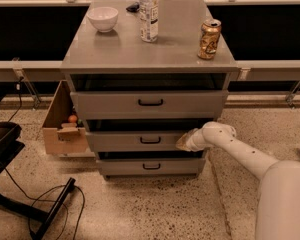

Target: Close middle drawer

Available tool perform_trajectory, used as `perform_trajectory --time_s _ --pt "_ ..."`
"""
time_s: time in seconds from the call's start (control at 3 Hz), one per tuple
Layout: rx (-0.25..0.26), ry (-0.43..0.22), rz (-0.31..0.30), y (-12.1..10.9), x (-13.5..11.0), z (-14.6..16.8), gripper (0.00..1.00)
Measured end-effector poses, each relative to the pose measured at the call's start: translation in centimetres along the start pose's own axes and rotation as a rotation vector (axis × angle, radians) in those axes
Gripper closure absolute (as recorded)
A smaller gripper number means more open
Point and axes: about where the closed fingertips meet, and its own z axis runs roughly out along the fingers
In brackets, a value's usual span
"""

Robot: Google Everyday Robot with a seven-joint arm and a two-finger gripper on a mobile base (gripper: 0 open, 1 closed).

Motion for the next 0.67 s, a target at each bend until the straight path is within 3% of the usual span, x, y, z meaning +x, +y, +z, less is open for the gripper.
perform_trajectory --time_s 0.33,0.67 --pt "-0.008 -0.011 0.008 0.7 -0.1 0.4 0.84" --pt "-0.094 0.003 -0.007 5.7 0.2 -0.8 1.0"
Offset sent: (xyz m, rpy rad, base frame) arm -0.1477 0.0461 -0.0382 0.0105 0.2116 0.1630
